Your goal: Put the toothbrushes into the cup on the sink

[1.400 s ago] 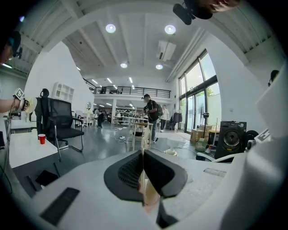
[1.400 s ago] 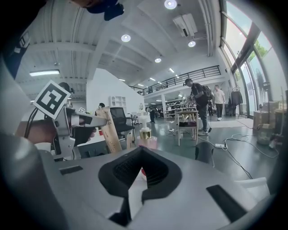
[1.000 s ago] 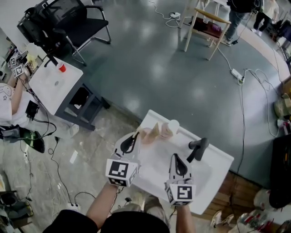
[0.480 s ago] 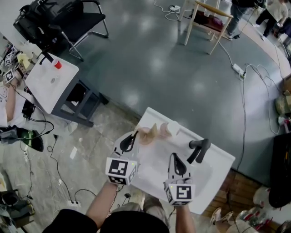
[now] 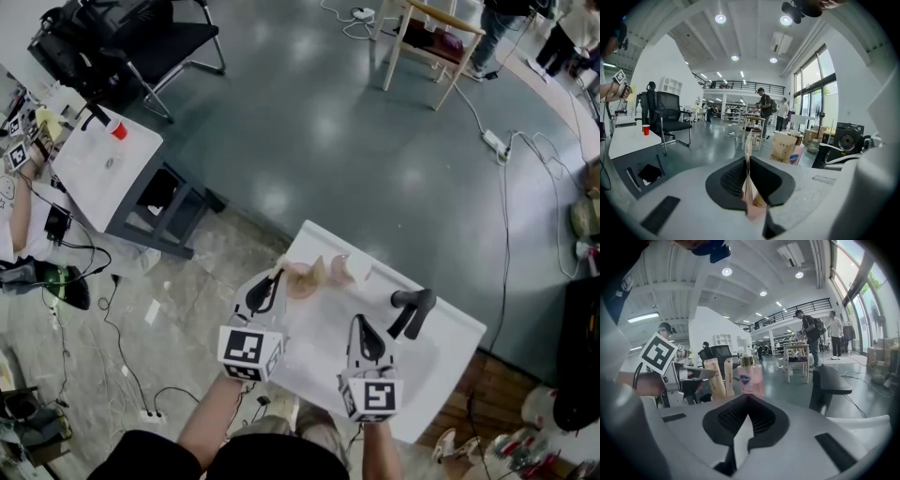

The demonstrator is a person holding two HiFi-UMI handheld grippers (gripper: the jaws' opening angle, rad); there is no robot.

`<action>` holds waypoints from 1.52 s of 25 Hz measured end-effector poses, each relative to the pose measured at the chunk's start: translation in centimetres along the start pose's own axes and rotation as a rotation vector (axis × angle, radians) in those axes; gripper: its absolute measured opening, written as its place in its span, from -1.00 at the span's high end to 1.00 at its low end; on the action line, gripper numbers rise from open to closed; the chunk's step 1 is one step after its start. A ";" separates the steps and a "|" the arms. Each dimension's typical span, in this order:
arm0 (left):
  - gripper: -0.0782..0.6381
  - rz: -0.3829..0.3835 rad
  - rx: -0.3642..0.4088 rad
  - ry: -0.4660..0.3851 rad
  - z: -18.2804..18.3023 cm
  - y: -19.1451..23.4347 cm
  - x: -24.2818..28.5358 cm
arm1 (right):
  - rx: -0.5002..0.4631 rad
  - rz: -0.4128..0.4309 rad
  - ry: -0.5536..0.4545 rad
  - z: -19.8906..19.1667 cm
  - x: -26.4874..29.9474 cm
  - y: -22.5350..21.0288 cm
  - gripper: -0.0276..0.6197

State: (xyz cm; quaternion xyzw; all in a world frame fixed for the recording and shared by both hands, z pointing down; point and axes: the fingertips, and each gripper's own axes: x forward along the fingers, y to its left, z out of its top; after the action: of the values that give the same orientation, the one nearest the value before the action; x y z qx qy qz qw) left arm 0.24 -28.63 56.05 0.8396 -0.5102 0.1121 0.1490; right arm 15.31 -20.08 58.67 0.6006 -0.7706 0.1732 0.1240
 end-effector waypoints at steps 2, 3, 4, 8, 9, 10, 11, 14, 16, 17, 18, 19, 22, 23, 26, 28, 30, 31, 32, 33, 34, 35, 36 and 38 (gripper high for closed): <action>0.73 -0.016 -0.003 0.001 0.0 -0.3 0.1 | 0.002 -0.001 0.006 -0.2 0.0 -0.1 0.92; 0.61 -0.028 -0.005 0.005 0.0 -0.5 0.1 | 0.003 0.003 0.001 -0.3 0.0 -0.1 0.92; 0.48 -0.039 -0.007 0.008 -0.1 -0.6 0.1 | 0.003 0.011 -0.010 -0.3 0.1 0.0 0.92; 0.33 -0.043 -0.007 0.014 -0.3 -0.8 0.1 | 0.001 0.031 -0.025 -0.3 0.1 0.4 0.92; 0.32 -0.042 -0.007 0.012 -0.2 -0.8 0.1 | 0.001 0.030 -0.025 -0.2 0.1 0.4 0.92; 0.32 -0.041 -0.006 0.008 -0.1 -0.8 0.0 | 0.001 0.026 -0.023 -0.1 0.1 0.3 0.92; 0.32 -0.040 -0.004 0.004 -0.1 -0.8 0.0 | 0.001 0.023 -0.021 -0.2 0.1 0.3 0.92; 0.32 -0.037 0.000 -0.004 0.1 -0.7 -0.1 | 0.002 0.028 -0.028 -0.4 0.0 0.3 0.92; 0.32 -0.033 0.001 -0.006 0.2 -0.6 -0.3 | 0.001 0.031 -0.030 -0.4 -0.1 0.5 0.92; 0.32 -0.031 0.002 -0.007 0.3 -0.6 -0.4 | 0.001 0.028 -0.024 -0.5 -0.2 0.5 0.92; 0.32 -0.029 0.003 -0.009 0.4 -0.6 -0.5 | 0.001 0.026 -0.019 -0.5 -0.3 0.4 0.92; 0.32 -0.027 0.004 -0.012 0.5 -0.6 -0.6 | 0.000 0.026 -0.020 -0.5 -0.4 0.5 0.92; 0.32 -0.024 0.010 -0.017 0.7 -0.8 -1.1 | -0.008 0.022 -0.031 0.5 -0.7 0.6 0.92; 0.32 -0.023 0.012 -0.018 0.9 -0.8 -1.2 | -0.012 0.019 -0.031 0.8 -0.8 0.6 0.92; 0.32 -0.020 0.019 -0.025 1.3 -0.9 -1.9 | -0.011 0.028 -0.049 1.8 -1.1 1.1 0.92; 0.32 -0.013 0.025 -0.029 1.5 -1.0 -2.4 | -0.011 0.026 -0.054 2.1 -1.5 1.2 0.92; 0.32 -0.009 0.030 -0.037 1.8 -1.0 -3.0 | -0.017 0.020 -0.062 2.3 -1.9 1.3 0.92; 0.32 -0.009 0.032 -0.042 2.1 -1.1 -3.3 | -0.019 0.022 -0.071 2.5 -2.2 1.5 0.92; 0.32 -0.008 0.034 -0.046 2.3 -1.1 -3.7 | -0.021 0.023 -0.075 2.6 -2.4 1.6 0.92; 0.32 -0.006 0.037 -0.051 2.5 -1.1 -4.1 | -0.023 0.019 -0.075 2.6 -2.8 1.7 0.92; 0.32 -0.004 0.040 -0.056 2.8 -1.1 -4.6 | -0.026 0.013 -0.071 2.4 -3.1 1.7 0.92; 0.32 -0.003 0.044 -0.062 3.0 -1.1 -5.0 | -0.028 0.009 -0.073 2.3 -3.5 1.7 0.92; 0.32 -0.003 0.048 -0.066 3.1 -1.2 -5.5 | -0.031 0.012 -0.083 2.3 -3.8 1.8 0.92; 0.32 -0.005 0.051 -0.074 3.3 -1.3 -6.5 | -0.036 0.018 -0.109 2.6 -4.6 2.3 0.92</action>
State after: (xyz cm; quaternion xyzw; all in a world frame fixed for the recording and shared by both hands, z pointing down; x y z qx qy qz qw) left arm -1.40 -23.89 50.57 0.8479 -0.5104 0.0936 0.1088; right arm 14.26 -16.64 54.17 0.5998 -0.7847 0.1272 0.0909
